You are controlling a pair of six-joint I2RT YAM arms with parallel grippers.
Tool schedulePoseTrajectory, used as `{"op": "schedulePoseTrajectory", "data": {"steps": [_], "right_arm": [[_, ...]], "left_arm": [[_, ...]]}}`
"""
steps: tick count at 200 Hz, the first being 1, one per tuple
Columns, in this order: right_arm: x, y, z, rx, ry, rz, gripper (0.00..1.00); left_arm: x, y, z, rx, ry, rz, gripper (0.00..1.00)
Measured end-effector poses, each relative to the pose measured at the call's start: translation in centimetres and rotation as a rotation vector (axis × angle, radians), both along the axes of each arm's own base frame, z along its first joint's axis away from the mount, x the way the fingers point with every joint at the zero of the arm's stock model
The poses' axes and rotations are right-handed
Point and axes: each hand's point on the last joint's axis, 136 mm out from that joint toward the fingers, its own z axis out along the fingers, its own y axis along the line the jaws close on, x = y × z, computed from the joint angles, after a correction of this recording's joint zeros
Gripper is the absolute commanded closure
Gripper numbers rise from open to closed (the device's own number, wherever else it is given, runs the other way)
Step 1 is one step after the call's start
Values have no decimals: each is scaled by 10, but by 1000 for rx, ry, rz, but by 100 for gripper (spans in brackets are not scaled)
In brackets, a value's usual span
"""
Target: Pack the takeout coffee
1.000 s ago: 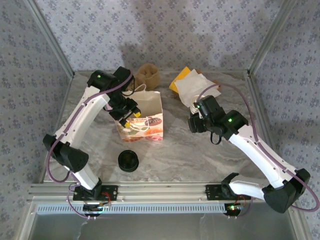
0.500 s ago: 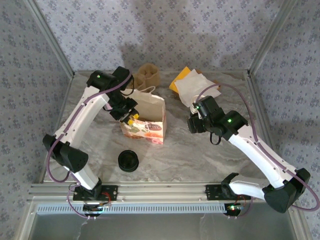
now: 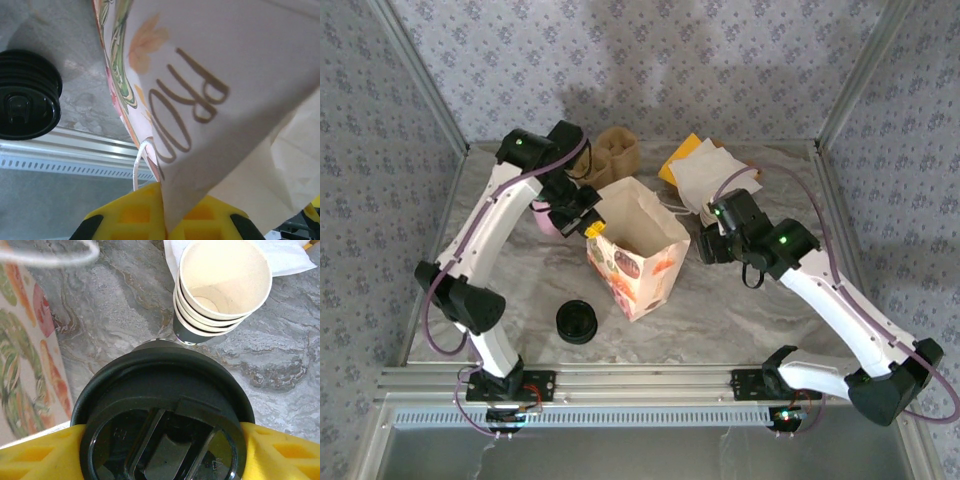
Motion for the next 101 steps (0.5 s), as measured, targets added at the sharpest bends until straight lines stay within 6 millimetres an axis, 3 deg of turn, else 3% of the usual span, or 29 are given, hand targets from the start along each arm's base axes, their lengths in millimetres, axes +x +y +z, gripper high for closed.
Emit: {"op": "schedulePoseTrajectory", "data": {"steps": [101], "right_arm": [[-14,-21,21,-1,-5,-13,27]], "left_arm": [[1,-16,-3,-68,-6,-151,95]]}}
